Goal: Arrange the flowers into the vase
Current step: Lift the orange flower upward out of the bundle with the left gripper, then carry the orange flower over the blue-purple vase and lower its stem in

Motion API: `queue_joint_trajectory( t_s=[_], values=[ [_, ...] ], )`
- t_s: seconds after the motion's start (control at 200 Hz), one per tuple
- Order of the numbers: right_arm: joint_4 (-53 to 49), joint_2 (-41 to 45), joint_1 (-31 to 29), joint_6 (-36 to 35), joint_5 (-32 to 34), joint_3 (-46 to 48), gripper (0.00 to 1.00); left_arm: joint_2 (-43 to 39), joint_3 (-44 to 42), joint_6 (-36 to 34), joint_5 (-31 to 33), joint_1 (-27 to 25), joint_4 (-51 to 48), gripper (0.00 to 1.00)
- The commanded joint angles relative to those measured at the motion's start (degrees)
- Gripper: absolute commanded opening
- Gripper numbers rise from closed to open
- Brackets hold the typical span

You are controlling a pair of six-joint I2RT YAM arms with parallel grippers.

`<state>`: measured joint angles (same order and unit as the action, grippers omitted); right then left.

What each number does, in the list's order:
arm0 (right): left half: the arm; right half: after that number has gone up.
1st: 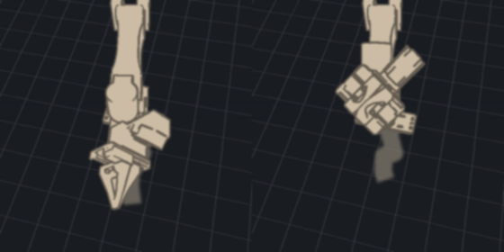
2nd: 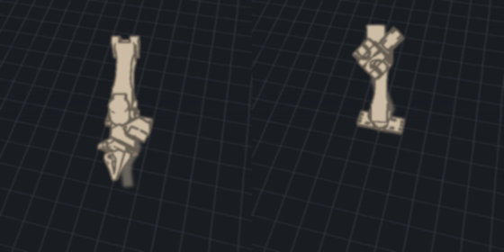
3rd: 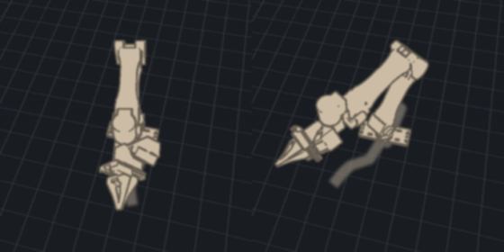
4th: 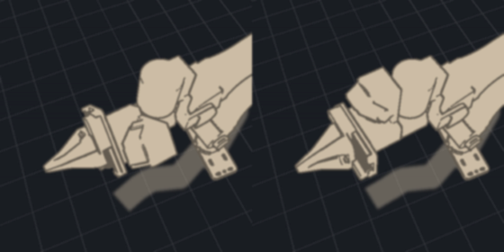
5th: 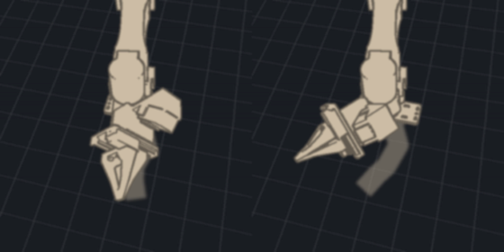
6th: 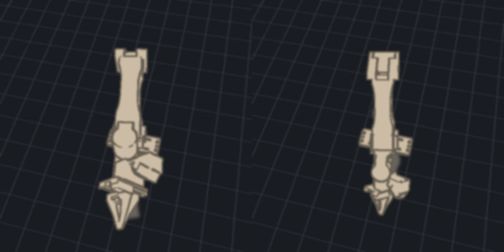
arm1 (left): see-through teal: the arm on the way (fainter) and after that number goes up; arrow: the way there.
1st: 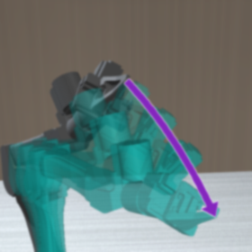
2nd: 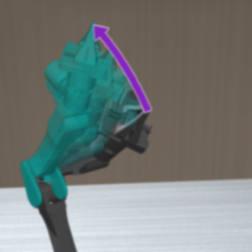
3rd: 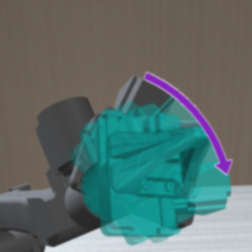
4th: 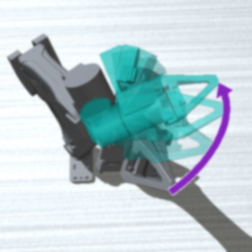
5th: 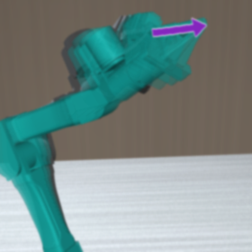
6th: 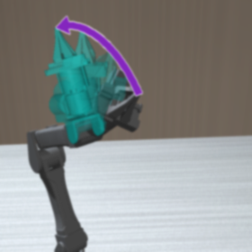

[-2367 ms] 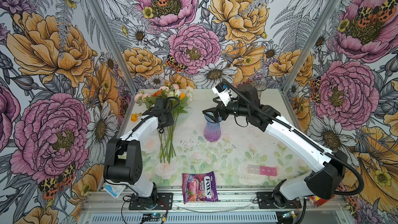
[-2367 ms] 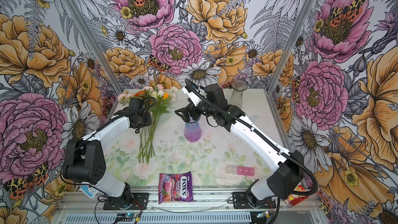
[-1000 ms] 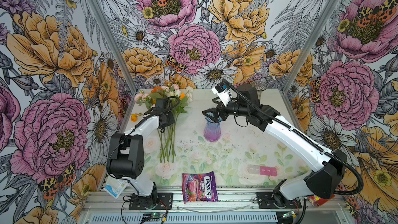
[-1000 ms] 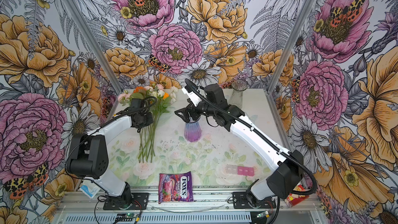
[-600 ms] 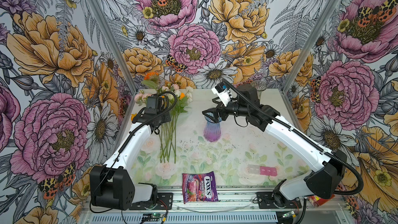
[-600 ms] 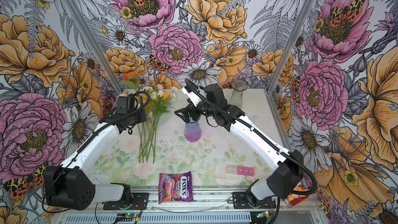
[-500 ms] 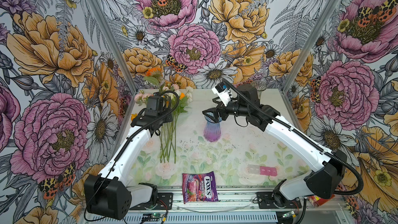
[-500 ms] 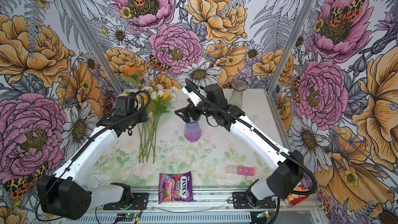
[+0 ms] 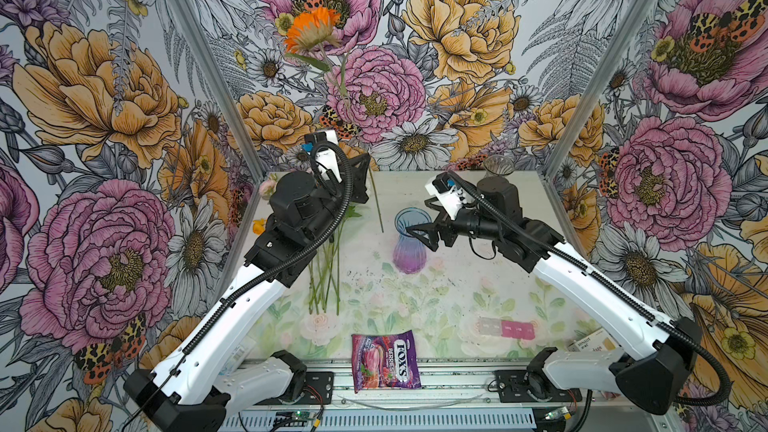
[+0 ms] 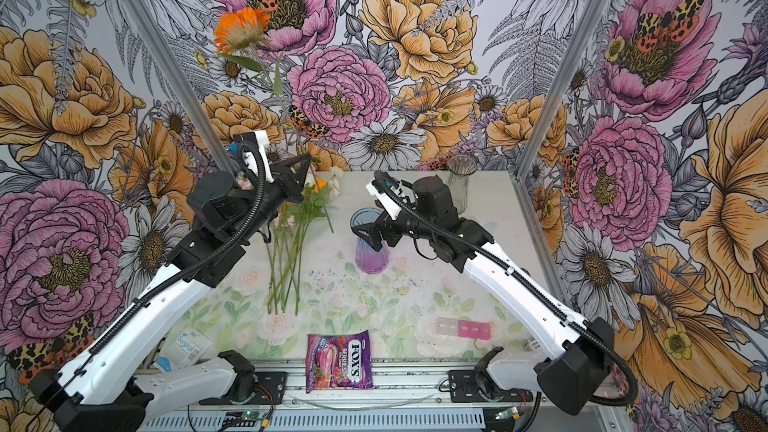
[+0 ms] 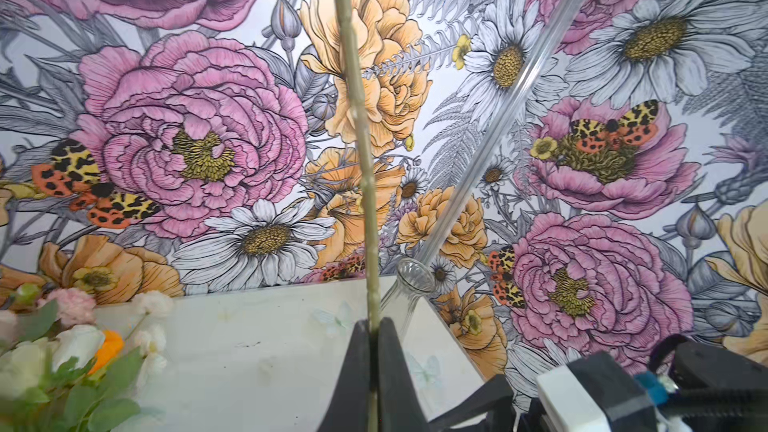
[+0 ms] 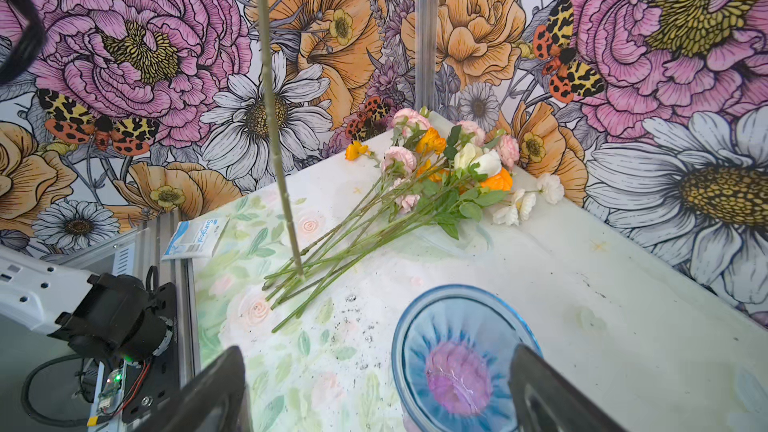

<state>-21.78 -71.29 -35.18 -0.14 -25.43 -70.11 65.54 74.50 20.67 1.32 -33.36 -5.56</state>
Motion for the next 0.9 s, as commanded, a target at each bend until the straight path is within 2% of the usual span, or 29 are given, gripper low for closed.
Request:
queue_joint_trajectory(
  t_s=[0.0, 0.195, 0.37, 0.53, 0.741, 0.896],
  values=[
    [4.2, 4.0, -0.7, -0.8, 3.0, 4.5, 0.99, 3.3, 0.7, 0.5, -3.7, -2.4, 7.7, 0.0],
    [12.2, 6.4, -0.4, -0.4, 5.7, 12.6, 0.99, 7.2, -0.1, -4.4, -1.0, -7.4, 14.1, 0.0],
    [14.3, 7.5, -0.4, 0.2, 6.0, 14.5, 0.99, 9.9, -4.1, -6.9, -2.6, -7.6, 18.2, 0.0],
    [18.2, 9.4, -0.3, 1.1, 8.4, 17.7, 0.99, 9.8, -12.8, -11.6, -3.7, -7.4, 27.1, 0.0],
    [21.7, 9.7, 0.4, 2.2, 9.4, 19.9, 0.99, 11.4, -19.0, -16.2, -8.6, -6.8, 33.7, 0.0],
    [21.7, 9.1, 0.6, 2.4, 9.3, 19.9, 1.0, 12.5, -22.0, -16.4, -8.5, -6.7, 35.7, 0.0]
  ],
)
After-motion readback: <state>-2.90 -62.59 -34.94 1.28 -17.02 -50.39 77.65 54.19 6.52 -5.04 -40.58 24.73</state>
